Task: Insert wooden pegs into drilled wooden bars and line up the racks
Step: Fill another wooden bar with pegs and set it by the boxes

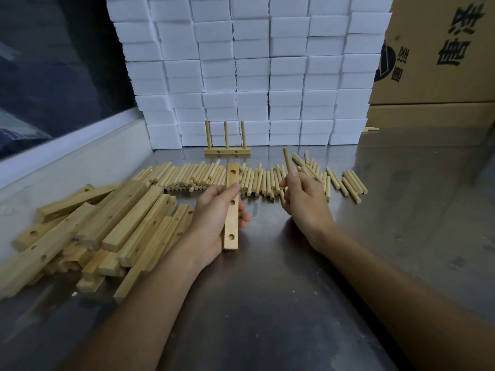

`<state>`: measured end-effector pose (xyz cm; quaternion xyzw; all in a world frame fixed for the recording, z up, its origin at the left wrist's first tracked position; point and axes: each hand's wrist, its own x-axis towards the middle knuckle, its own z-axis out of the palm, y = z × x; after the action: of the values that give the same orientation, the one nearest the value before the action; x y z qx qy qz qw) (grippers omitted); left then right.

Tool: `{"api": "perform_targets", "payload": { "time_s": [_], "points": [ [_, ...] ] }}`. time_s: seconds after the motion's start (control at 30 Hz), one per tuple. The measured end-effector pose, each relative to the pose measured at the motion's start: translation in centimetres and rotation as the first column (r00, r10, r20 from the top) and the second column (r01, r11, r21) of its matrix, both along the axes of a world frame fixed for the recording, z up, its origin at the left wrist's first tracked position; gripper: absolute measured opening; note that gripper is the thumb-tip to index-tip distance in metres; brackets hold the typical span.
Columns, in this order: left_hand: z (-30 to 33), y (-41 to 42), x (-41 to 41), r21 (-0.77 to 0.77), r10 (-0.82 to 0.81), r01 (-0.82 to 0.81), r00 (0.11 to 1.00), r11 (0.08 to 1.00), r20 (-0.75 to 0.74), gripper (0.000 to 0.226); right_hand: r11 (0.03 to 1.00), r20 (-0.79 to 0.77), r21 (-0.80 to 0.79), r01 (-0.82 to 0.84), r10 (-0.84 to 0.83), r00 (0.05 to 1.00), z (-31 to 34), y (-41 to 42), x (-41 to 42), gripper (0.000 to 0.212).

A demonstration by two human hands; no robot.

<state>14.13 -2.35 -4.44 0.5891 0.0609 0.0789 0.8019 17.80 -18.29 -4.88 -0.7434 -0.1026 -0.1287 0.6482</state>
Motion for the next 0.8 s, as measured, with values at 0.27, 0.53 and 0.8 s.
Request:
{"api": "perform_targets", "payload": {
  "time_s": [0.27, 0.53, 0.8],
  "points": [
    [-0.3, 0.0, 0.2, 0.151, 0.027, -0.044, 0.993, 0.988, 0.115, 0.021, 0.996, 0.237, -0.087, 0.002, 0.019, 0.971, -0.3, 0.0, -0.3, 0.015],
    [-0.6, 0.1, 0.3, 0.252, 0.043, -0.098, 0.976, 0.963, 0.215, 0.032, 0.952, 0.504, -0.297, 0.079, 0.085, 0.860, -0.1, 0.4, -0.9, 0.023],
    [-0.7, 0.5, 0.4, 0.414, 0.092, -0.205, 0.957, 0.887, 0.276, 0.048, 0.878, 0.630, -0.408, 0.251, 0.072, 0.773, 0.4, -0.1, -0.9, 0.021]
  ]
}}
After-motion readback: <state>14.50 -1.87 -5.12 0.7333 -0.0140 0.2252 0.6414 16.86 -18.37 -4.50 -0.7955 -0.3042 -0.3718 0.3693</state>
